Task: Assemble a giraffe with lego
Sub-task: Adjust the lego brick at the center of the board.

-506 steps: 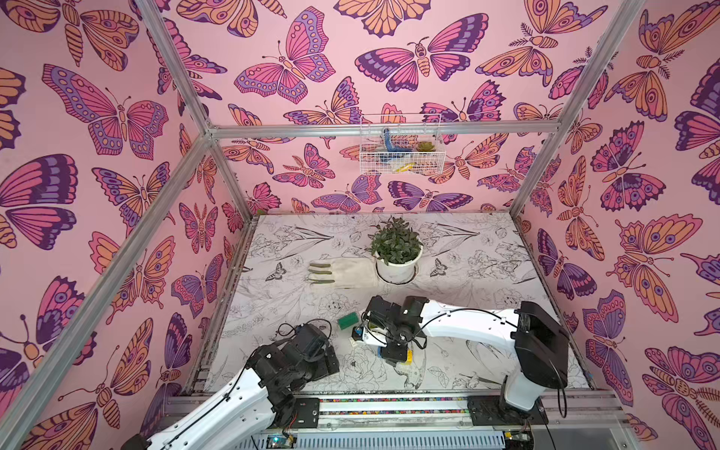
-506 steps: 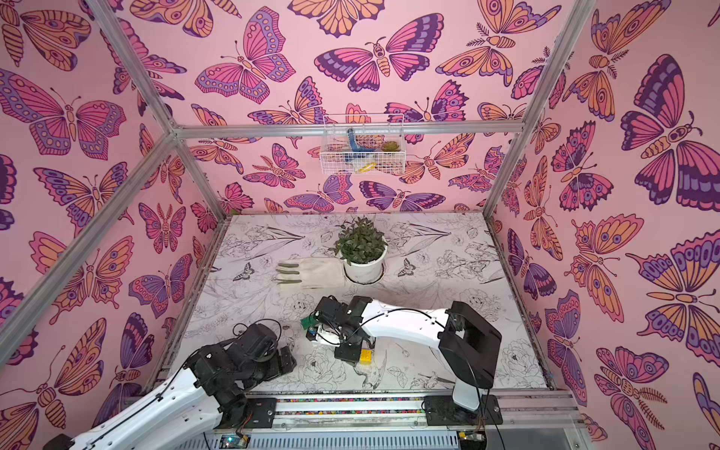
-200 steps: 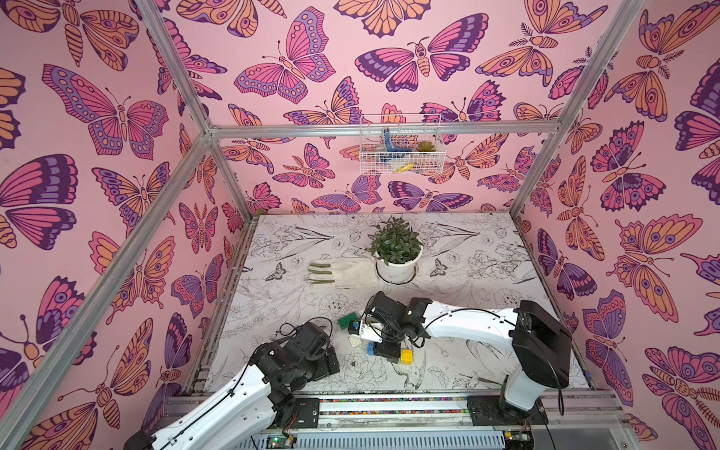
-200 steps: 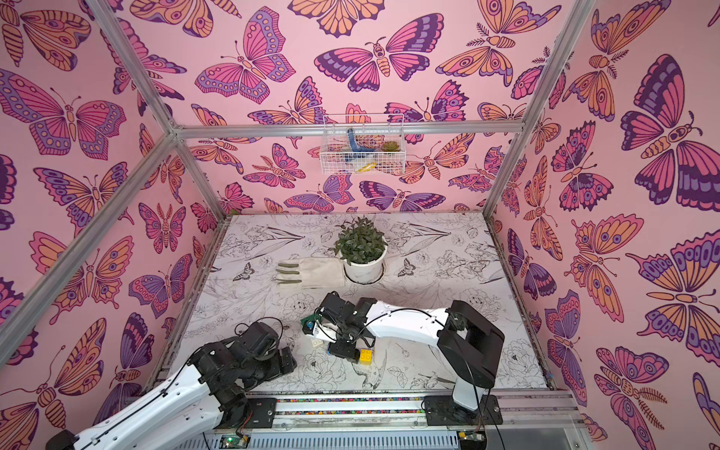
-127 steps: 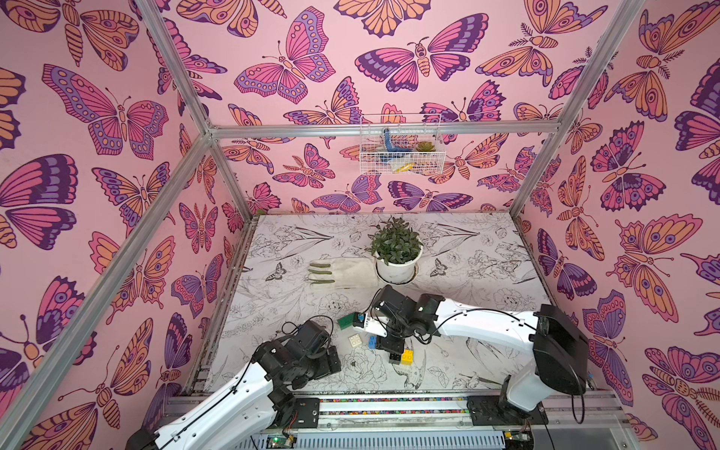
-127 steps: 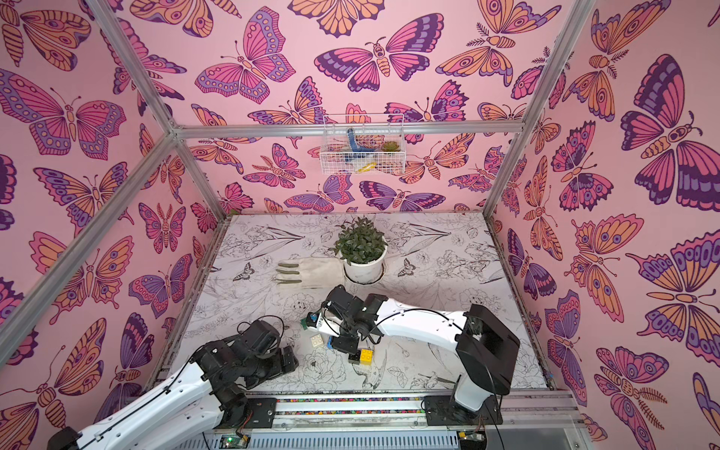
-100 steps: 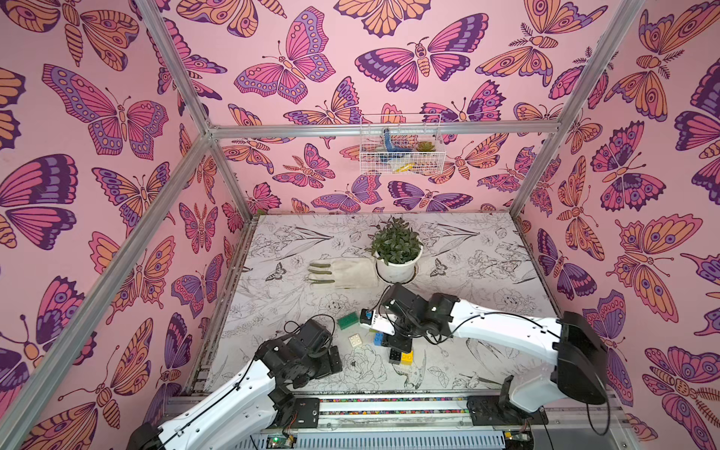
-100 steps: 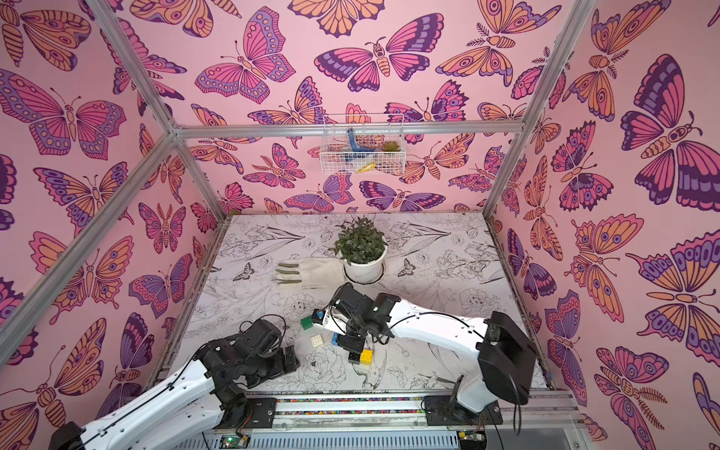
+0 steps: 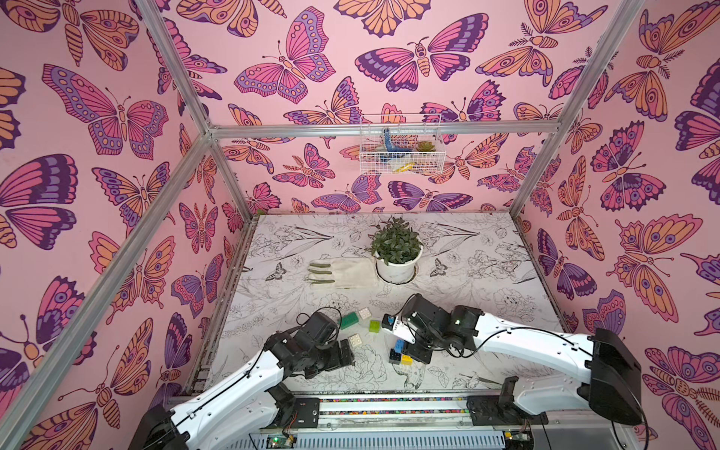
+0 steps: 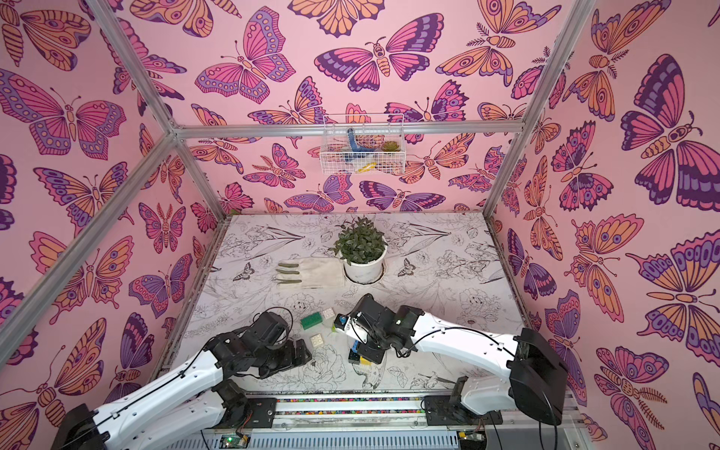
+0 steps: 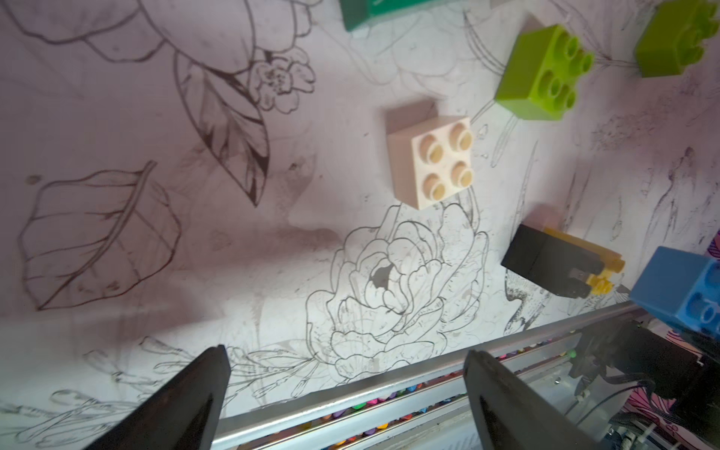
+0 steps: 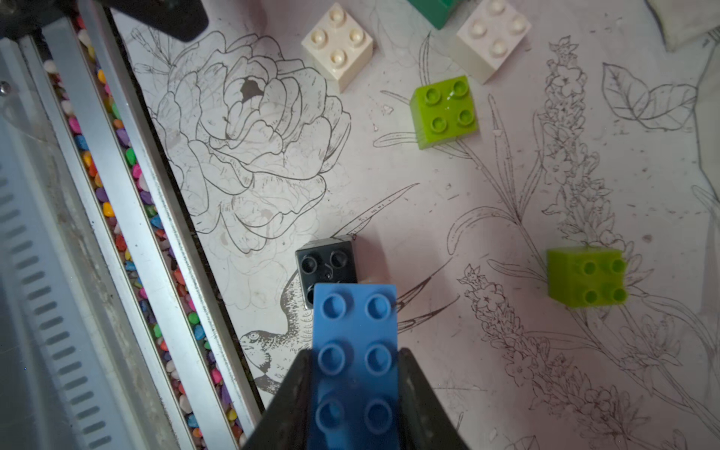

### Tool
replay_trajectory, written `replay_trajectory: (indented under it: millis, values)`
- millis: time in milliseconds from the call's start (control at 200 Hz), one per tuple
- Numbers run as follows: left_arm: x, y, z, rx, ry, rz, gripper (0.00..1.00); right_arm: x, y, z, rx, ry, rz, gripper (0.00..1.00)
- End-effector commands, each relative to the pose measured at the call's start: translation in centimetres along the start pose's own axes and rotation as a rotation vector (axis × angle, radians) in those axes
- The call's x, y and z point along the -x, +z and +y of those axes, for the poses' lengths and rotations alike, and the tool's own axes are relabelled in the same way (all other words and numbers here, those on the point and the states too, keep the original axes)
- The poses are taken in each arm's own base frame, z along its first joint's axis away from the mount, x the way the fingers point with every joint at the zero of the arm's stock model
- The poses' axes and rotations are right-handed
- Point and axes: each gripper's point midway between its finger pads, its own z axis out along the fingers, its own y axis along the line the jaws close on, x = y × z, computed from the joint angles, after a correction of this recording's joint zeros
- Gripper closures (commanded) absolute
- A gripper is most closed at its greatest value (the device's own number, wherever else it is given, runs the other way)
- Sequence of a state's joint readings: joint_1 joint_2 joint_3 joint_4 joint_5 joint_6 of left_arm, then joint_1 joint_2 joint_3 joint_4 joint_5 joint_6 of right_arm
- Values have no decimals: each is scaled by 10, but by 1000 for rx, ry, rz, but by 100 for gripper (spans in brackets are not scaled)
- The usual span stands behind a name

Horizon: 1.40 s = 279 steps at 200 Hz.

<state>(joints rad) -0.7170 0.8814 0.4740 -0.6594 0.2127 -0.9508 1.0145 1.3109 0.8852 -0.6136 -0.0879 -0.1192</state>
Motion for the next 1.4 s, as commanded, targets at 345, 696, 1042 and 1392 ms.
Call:
replay_trajectory:
  millis: [345,696,1042,1392]
  values:
    - [21,43,-116,-66,151,-53,2,-26,-48,-54,-173,439,-34,85]
    - [7,64,-129,14,214,-27,9,-32,-51,-66,-214,630,-88,85]
    - [-8,67,-121,91,292,10,13,-37,-53,-65,-216,598,-71,84]
    - [-10,73,-115,159,304,14,19,-43,-57,-64,-221,622,-83,84]
